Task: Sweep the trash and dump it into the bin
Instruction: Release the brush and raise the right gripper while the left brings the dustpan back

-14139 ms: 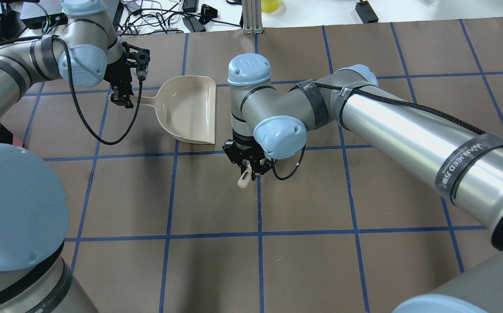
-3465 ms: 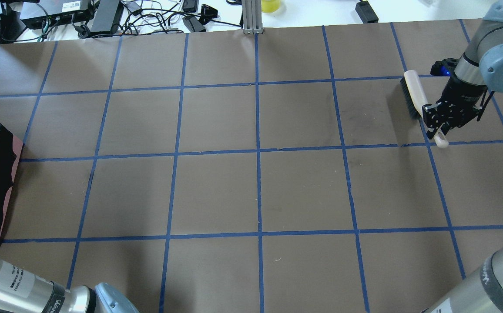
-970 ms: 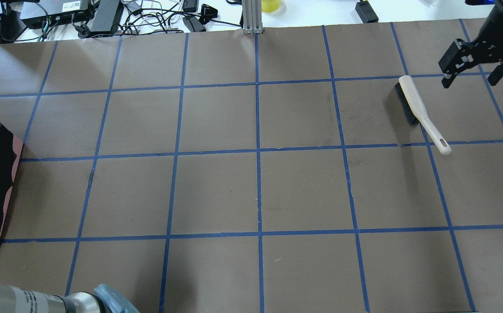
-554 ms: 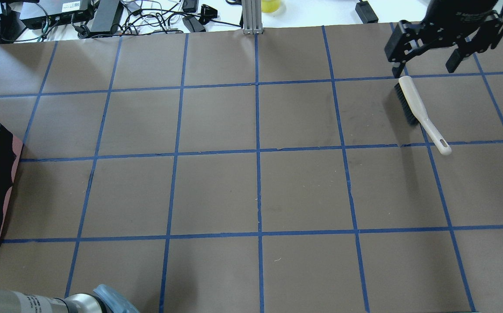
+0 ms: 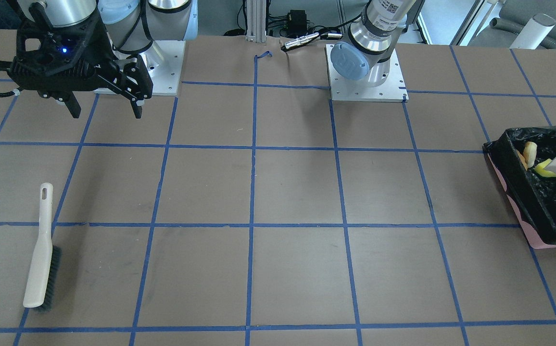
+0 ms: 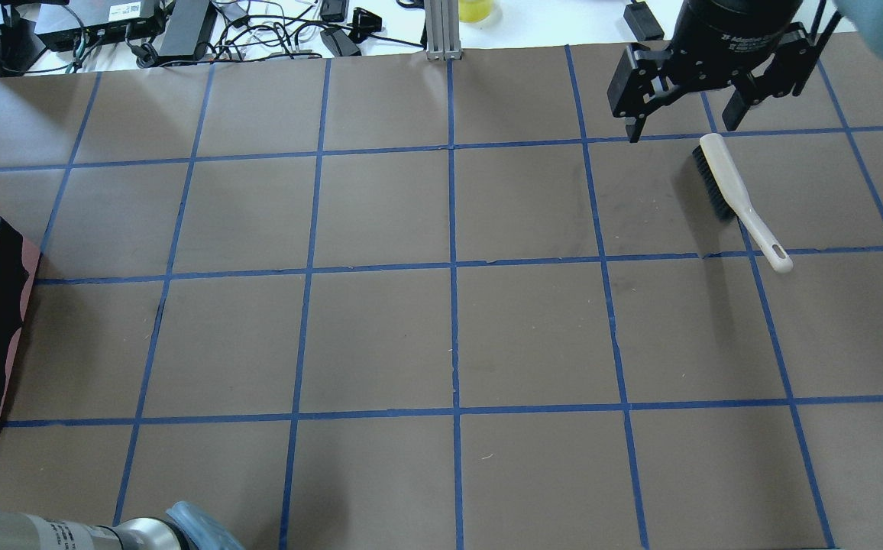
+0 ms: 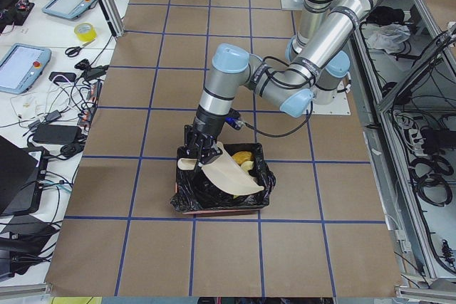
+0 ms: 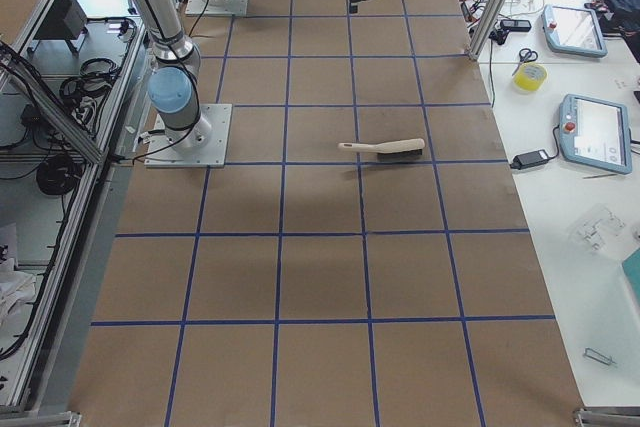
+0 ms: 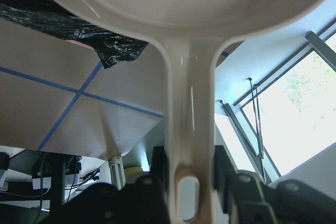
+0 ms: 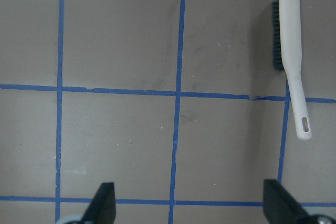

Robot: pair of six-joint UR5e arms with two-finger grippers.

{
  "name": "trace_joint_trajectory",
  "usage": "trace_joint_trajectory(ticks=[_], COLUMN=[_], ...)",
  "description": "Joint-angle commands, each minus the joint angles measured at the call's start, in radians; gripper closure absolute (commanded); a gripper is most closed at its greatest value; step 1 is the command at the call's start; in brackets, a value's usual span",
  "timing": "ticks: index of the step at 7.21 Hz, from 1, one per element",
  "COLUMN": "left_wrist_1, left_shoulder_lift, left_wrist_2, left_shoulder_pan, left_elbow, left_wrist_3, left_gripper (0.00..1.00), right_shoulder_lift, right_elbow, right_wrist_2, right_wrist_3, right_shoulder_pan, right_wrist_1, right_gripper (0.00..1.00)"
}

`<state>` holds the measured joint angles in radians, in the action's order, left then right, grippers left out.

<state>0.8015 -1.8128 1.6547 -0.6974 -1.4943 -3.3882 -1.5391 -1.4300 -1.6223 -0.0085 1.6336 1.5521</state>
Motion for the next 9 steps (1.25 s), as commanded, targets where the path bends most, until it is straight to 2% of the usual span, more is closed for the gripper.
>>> trace_joint_trajectory(ticks=[1,3,6,7,8,9], left_wrist_1=[0.308,0.395,0.513,0.515,0.513,0.503], left_shoulder_lift=[-0.023,-0.046,-0.062,-0.097,-0.158,-0.213], left_wrist_2=[0.0,0.0,-0.01,-0.042,-0.118,-0.151], left_shoulder_pan=[-0.092,-0.213,-0.454,-0.487,-0.49,-0.51], left_elbow=[0.179,0.181,0.166,0.151,0.151,0.158], left_wrist_3=[0.187,0.463,0.935,1.063,1.222,1.285], left_gripper=[1.0,1.0,1.0,1.0,1.0,1.0], right_shoulder_lift=[-0.015,-0.021,-0.033,-0.036,-0.041,-0.041], right_elbow=[-0.093,-0.099,-0.072,-0.07,-0.072,-0.073], right_wrist_2=[0.001,0.015,0.088,0.087,0.088,0.088], right_wrist_3=[-0.034,-0.041,-0.064,-0.064,-0.065,-0.068], right_shoulder_pan=[-0.006,-0.015,-0.089,-0.089,-0.087,-0.086], right_wrist_1=[0.157,0.191,0.139,0.135,0.126,0.126], right_gripper=[0.0,0.0,0.0,0.0,0.0,0.0])
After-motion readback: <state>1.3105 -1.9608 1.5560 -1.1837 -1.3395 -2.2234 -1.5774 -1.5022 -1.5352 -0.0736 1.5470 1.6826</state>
